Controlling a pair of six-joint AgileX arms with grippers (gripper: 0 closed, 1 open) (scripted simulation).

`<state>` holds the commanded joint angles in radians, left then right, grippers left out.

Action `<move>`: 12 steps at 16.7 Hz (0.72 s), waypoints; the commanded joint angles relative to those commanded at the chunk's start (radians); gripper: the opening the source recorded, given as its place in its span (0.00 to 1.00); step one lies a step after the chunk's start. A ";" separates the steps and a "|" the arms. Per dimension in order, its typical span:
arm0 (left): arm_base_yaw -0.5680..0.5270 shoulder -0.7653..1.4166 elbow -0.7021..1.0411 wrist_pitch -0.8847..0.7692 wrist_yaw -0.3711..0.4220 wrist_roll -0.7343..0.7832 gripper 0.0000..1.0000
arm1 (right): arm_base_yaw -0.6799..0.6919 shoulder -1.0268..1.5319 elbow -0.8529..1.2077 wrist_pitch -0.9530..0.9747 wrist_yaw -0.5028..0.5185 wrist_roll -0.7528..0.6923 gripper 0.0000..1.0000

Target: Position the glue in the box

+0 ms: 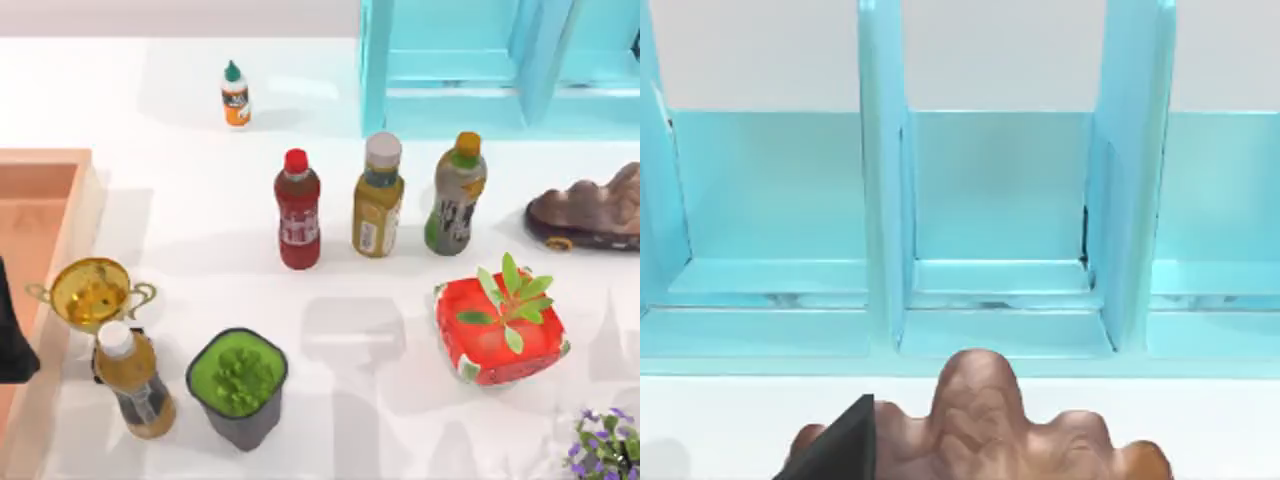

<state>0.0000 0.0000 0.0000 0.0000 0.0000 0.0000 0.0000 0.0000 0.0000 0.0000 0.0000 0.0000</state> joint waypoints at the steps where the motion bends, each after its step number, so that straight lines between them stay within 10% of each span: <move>1: 0.000 0.000 0.000 0.000 0.000 0.000 1.00 | 0.000 0.000 0.000 0.000 0.000 0.000 1.00; 12: -0.154 0.581 0.355 0.227 -0.108 -0.028 1.00 | 0.000 0.000 0.000 0.000 0.000 0.000 1.00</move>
<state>-0.1540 0.5807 0.3553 0.2269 -0.1081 -0.0279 0.0000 0.0000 0.0000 0.0000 0.0000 0.0000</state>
